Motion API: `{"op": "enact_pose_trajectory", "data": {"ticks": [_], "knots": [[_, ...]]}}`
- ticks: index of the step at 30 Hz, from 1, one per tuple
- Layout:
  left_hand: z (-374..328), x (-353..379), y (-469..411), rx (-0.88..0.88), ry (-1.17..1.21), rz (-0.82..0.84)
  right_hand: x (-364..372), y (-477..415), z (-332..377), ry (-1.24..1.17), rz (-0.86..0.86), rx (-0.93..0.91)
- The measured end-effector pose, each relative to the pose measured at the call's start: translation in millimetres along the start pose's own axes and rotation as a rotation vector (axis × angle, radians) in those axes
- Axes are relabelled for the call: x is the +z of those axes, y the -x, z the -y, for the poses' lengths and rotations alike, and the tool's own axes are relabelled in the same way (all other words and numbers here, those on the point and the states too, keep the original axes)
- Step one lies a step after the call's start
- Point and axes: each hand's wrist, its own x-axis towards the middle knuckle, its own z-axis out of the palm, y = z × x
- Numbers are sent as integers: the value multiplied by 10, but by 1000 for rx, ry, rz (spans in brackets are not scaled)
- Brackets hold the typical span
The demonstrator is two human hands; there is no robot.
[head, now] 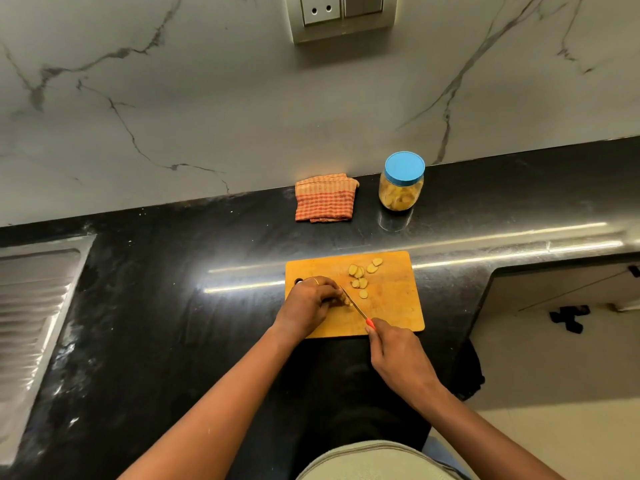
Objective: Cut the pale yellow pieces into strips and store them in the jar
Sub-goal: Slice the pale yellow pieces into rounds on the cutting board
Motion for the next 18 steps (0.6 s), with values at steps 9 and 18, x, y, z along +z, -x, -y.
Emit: {"op": "enact_pose_trajectory", "data": {"ticks": [9,18], "knots": [[39,-2,-58,33,33,31,-11,-57,58,58,14,6],[76,21,-63,94,0,12,-19,-109,90,64,20,34]]}}
